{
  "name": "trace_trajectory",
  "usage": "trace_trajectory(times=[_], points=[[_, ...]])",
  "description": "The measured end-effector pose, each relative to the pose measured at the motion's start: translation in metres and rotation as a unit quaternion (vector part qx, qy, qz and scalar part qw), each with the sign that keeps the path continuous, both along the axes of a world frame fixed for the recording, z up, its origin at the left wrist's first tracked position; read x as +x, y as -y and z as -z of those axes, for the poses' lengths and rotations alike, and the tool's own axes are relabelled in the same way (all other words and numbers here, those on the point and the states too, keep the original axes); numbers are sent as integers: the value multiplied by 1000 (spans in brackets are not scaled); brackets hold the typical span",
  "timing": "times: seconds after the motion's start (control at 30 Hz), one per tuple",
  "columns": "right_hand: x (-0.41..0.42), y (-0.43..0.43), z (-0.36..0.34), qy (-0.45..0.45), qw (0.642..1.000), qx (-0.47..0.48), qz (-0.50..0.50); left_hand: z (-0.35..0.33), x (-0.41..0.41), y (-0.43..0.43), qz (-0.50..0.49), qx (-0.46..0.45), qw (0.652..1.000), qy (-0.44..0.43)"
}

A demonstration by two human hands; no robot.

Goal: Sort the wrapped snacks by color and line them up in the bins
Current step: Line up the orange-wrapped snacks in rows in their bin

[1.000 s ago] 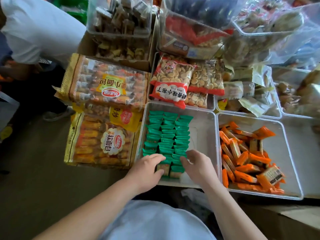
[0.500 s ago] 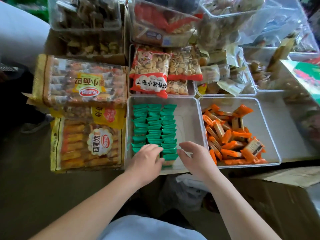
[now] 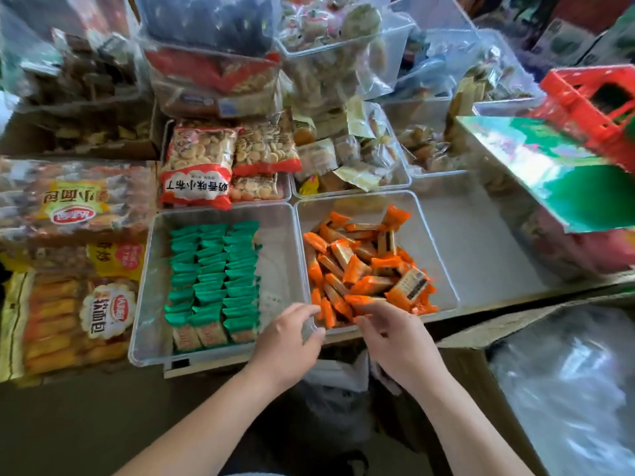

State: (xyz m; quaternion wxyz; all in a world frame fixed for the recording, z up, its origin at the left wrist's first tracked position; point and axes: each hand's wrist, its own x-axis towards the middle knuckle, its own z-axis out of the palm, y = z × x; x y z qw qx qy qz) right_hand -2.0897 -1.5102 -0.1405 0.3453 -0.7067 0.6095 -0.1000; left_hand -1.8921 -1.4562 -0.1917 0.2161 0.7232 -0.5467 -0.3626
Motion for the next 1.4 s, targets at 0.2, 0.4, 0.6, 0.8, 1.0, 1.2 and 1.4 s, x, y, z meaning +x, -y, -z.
trace_trajectory(times=[0.2, 0.4, 0.6, 0.8, 1.0, 1.2, 1.4], points=[[-12, 20, -6, 15, 999, 22, 22, -22, -10, 31, -9, 13, 1000, 7], [29, 66, -3, 1, 999, 34, 20, -19, 19, 83, -13, 9, 1000, -7], [75, 125, 13, -105, 992, -4, -75, -7, 53, 130, 2, 28, 1000, 2], [119, 173, 56, -200, 955, 70, -209, 0, 70, 140, 29, 35, 999, -17], [127, 195, 78, -191, 951, 85, -226, 5, 74, 132, 26, 32, 999, -26], [83, 210, 75, -46, 971, 157, -172, -8, 58, 134, 8, 33, 999, 19], [60, 198, 69, 15, 997, 73, -19, -24, 30, 147, 35, 40, 992, 115]])
